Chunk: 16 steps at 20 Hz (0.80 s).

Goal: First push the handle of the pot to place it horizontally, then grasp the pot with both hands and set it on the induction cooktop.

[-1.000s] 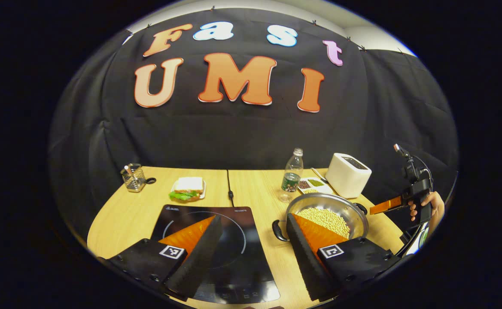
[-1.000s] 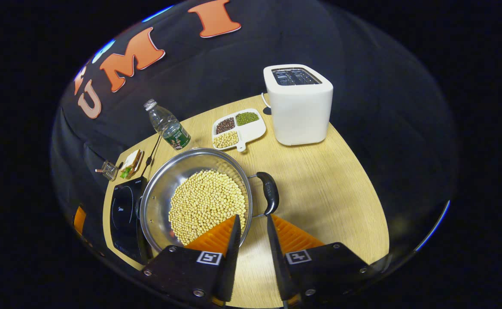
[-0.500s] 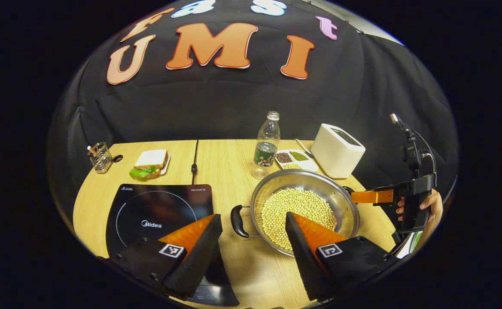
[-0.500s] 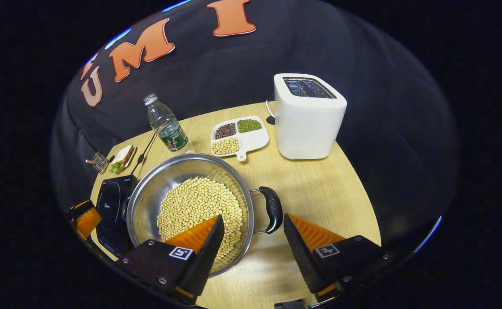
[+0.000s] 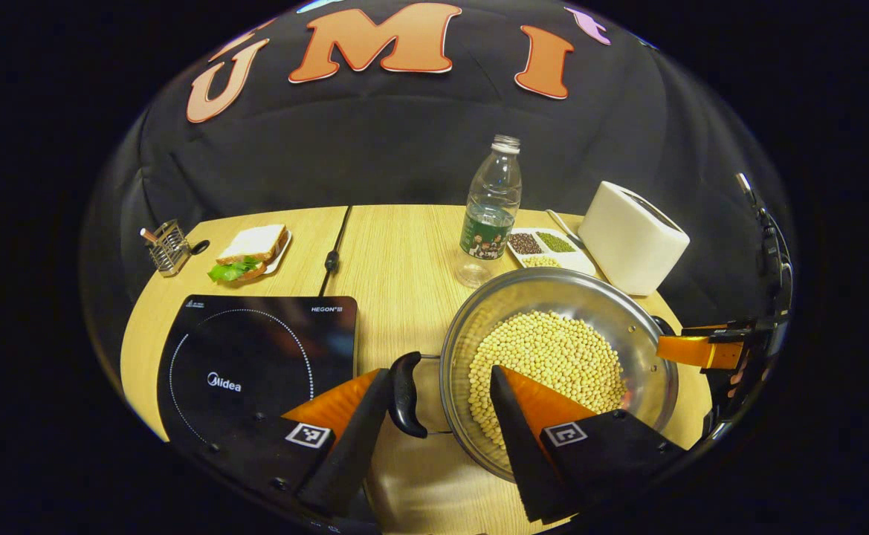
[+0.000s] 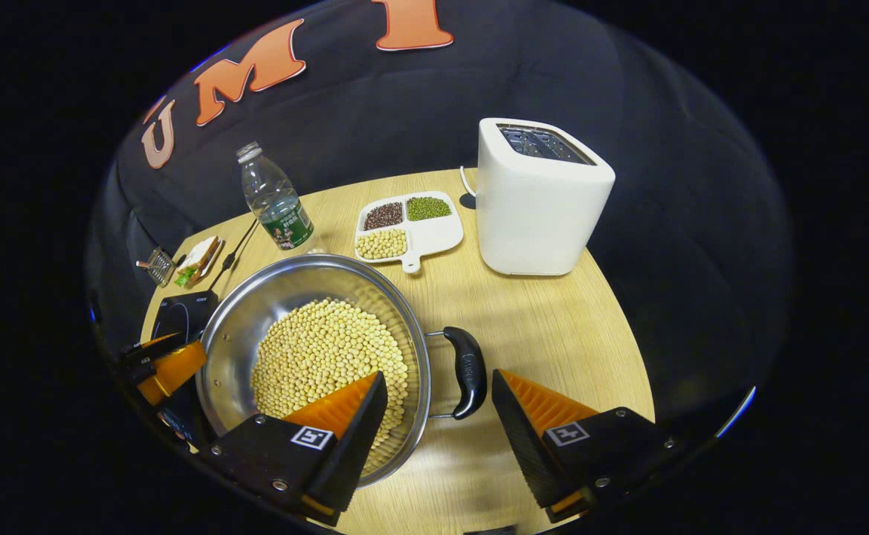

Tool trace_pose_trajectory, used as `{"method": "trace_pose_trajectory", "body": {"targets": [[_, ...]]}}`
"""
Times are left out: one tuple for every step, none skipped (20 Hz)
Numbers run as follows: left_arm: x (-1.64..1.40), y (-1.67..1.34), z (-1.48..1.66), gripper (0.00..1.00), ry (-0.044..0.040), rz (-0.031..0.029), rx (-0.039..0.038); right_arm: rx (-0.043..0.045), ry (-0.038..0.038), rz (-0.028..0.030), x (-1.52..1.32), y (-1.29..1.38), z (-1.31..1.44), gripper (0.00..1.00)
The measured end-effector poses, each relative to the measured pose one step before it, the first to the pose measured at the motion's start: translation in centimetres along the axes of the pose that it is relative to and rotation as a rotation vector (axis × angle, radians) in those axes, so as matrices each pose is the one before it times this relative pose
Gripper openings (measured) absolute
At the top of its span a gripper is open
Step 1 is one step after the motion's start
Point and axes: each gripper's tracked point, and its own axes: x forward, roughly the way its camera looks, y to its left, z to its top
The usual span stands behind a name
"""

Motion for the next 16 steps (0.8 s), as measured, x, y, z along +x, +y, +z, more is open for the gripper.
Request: {"method": "trace_pose_trajectory", "body": {"targets": [[0.435, 0.573, -0.297, 0.89, 0.00829, 0.01508, -0.00908, -0.00447, 0.00426, -0.00585, 0.231, 0.082, -0.152, 0.89], [0.754, -0.350, -0.342, 0.89, 0.01456, -0.01738, -0.02136, -0.01138, -0.00155, -0.00703, 0.293, -0.056, 0.048, 0.89], [0.474, -0.480, -0.786, 0.89, 0.02289, -0.02231, -0.01694, -0.00999, 0.00422, -0.00743, 0.170, 0.013, -0.135, 0.89], [0.824, -0.060, -0.388, 0.89, 0.01431, -0.00950, -0.00242, -0.00735, 0.00894, -0.00650, 0.138, 0.051, -0.205, 0.89], [0.486, -0.320, -0.295, 0.92, 0.01473, -0.01471, -0.00629, -0.00541, 0.00634, -0.00580, 0.140, -0.019, -0.148, 0.89], [0.634, 0.110, 0.009, 0.93, 0.00013, 0.00299, 0.00246, -0.00431, 0.00518, -0.00251, -0.020, -0.105, -0.038, 0.89], [0.252, -0.138, -0.046, 0.93, -0.00308, -0.00149, -0.00489, 0.00128, 0.00336, 0.00107, -0.030, -0.031, -0.025, 0.89], [0.504, 0.046, 0.215, 0.93, -0.00728, 0.00019, -0.00634, 0.00888, 0.00237, 0.00387, 0.104, 0.053, 0.011, 0.90], [0.188, -0.099, 0.049, 0.93, -0.00399, -0.00060, -0.00173, 0.00751, 0.00065, 0.00224, 0.089, 0.000, 0.128, 0.90], [0.176, -0.048, 0.188, 0.93, -0.00611, -0.00146, -0.00035, 0.00465, -0.00049, -0.00282, 0.113, -0.065, 0.085, 0.90], [0.206, -0.178, 0.099, 0.93, -0.00635, -0.00549, 0.00596, -0.00074, 0.00124, -0.00992, 0.122, -0.111, -0.006, 0.90], [0.243, -0.275, 0.138, 0.91, -0.00103, -0.00460, 0.00600, -0.00524, -0.00028, -0.01360, 0.097, -0.182, 0.000, 0.90], [0.353, -0.362, 0.090, 0.93, -0.00350, -0.00224, 0.01336, -0.00849, -0.00037, -0.01661, 0.134, -0.332, 0.026, 0.90], [0.188, -0.172, 0.071, 0.93, 0.00321, 0.00924, 0.00781, -0.00757, -0.00046, -0.01347, 0.032, -0.408, -0.138, 0.90], [0.141, -0.129, -0.006, 0.93, -0.00023, 0.01224, 0.01109, -0.00199, 0.00104, -0.00896, 0.068, -0.173, -0.048, 0.90], [0.229, -0.083, 0.287, 0.93, 0.00044, 0.00972, 0.01452, 0.00181, 0.00174, -0.00527, 0.134, -0.073, -0.072, 0.91]]}}
